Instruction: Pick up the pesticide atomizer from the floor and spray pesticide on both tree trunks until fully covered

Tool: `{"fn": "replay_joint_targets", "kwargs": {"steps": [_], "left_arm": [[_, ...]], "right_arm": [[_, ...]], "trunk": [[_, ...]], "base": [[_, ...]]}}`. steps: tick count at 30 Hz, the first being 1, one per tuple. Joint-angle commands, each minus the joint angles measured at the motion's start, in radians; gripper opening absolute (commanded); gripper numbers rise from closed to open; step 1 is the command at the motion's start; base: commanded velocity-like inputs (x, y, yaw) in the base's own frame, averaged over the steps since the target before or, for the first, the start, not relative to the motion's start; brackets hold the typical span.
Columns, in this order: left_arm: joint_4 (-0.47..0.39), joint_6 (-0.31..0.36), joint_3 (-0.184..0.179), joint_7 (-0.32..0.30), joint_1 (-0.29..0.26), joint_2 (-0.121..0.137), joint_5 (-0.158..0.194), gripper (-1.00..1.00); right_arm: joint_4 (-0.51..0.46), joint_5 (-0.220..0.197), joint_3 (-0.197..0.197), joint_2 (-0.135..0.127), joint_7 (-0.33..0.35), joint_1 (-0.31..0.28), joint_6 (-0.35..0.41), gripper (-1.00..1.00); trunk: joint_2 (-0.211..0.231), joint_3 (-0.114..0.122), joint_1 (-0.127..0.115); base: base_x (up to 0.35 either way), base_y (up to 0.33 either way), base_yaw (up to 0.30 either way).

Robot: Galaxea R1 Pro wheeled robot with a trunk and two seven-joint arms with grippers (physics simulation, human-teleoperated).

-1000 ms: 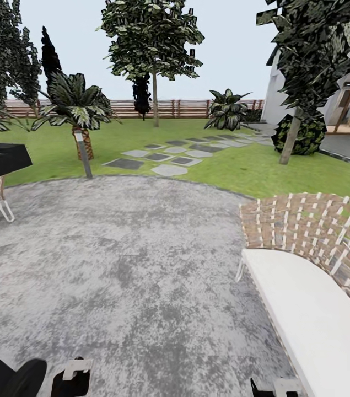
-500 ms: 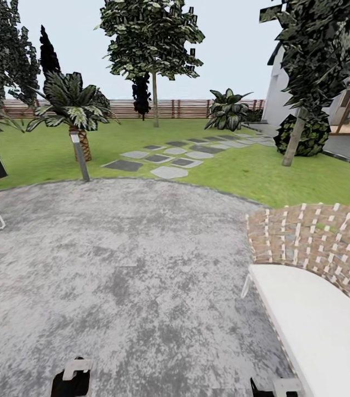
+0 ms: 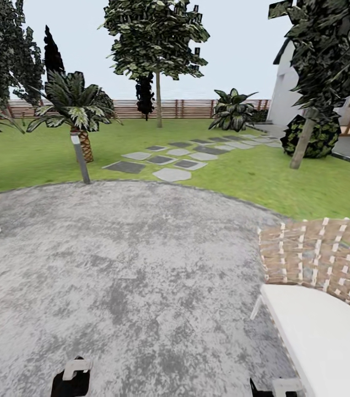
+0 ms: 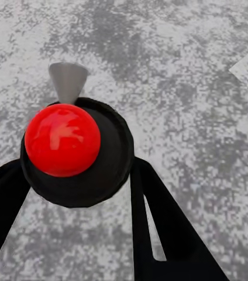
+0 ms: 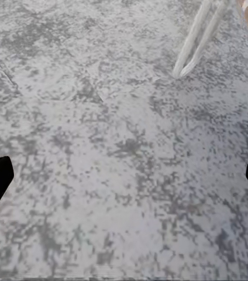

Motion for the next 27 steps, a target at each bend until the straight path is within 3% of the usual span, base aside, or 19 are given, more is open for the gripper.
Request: {"fn": "replay_joint_targets", "kwargs": {"steps": [1,27], "left_arm": [[0.001,-0.003,0.008,-0.009,-0.001,-0.001,-0.002,-1.00],[0.001,-0.003,0.008,-0.009,-0.001,-0.002,-0.002,-1.00]], "right_arm": [[0.000,0.001,0.000,0.000,0.000,0.000,-0.003,1.00],[0.001,0.001,-0.001,0.000,-0.002,-0.001,-0.003,1.00]], "trunk": [[0.000,-0.001,0.000],[0.000,-0.001,0.000]], "base": [[0.338,0.000,0.127],[0.338,0.000,0.067]]}}
